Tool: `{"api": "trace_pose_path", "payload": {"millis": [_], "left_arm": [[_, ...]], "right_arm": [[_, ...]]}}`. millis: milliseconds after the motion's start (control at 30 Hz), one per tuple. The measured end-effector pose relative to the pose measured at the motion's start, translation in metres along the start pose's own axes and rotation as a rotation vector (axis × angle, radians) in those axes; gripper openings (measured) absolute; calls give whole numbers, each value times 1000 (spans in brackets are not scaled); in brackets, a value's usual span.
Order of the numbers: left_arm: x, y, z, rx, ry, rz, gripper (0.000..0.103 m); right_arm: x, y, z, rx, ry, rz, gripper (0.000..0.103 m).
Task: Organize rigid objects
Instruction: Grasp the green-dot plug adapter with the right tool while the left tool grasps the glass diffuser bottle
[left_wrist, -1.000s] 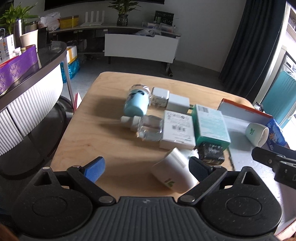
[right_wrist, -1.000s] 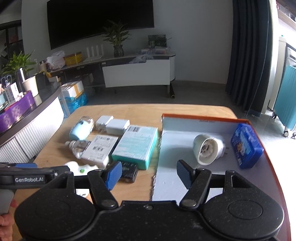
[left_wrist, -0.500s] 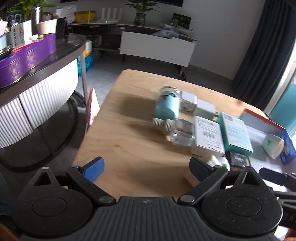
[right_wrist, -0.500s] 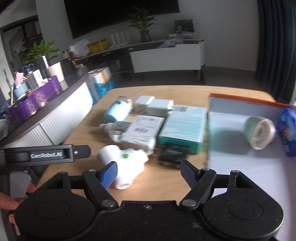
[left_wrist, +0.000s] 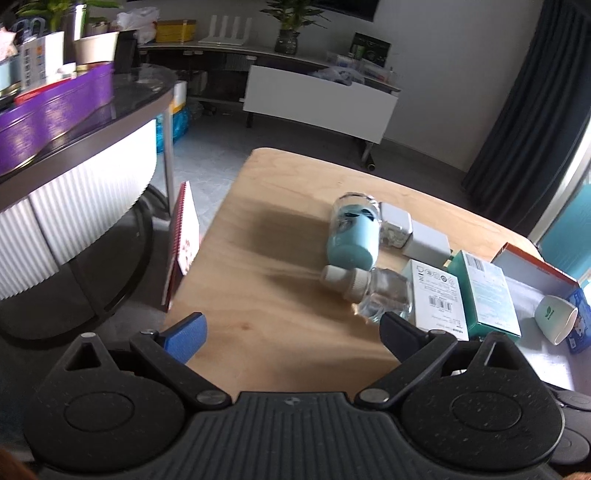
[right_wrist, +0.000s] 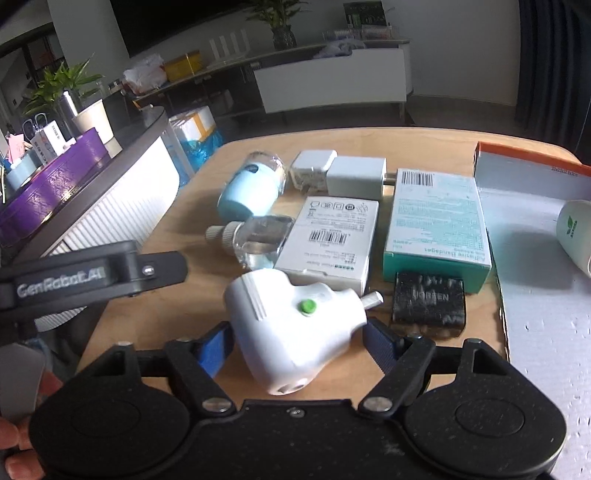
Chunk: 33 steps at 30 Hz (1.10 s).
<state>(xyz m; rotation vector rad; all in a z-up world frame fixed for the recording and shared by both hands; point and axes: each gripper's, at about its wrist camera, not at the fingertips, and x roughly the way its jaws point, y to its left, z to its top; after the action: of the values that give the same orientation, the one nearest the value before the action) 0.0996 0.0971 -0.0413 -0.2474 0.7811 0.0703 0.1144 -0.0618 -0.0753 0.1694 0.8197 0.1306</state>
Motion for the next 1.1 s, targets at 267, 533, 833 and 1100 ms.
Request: {"api": "trace_pose_path", "payload": {"millis": [267, 533, 833, 1100], "left_arm": [[33, -24, 3, 91, 12, -25, 103], [56, -41, 5, 157, 4, -17, 103], [55, -49, -2, 196, -72, 2, 90], [61, -57, 1, 243, -104, -33, 50]], "right_arm": [[-14, -26, -6, -12, -15, -34, 83], [-28, -35, -16, -45, -8, -31, 83], [-28, -35, -12, -39, -19, -19, 82], [-31, -34, -14, -37, -26, -25, 82]]}}
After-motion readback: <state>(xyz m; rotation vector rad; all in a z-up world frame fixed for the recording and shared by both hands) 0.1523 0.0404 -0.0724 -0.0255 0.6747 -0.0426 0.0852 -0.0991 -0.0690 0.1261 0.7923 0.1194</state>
